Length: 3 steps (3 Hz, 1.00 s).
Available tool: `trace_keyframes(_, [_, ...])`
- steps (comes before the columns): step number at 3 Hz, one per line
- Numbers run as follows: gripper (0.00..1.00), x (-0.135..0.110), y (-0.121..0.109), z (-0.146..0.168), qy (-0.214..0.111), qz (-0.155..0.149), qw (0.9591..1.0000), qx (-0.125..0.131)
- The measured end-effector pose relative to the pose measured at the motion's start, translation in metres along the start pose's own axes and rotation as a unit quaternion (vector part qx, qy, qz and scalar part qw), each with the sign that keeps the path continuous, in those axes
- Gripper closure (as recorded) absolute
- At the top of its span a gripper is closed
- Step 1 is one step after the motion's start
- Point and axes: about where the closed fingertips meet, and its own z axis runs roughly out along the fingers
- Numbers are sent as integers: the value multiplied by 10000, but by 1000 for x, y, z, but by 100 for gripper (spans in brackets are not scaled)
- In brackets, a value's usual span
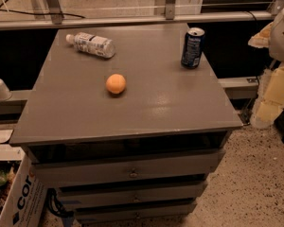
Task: Move orange near pepsi can
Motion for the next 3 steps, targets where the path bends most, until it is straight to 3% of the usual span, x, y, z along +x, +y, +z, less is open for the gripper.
trace_keyframes(2, [0,-3,2,2,-138,40,9999,-17])
trace_keyframes(3, [0,-16,12,21,-589,100,9982,-107])
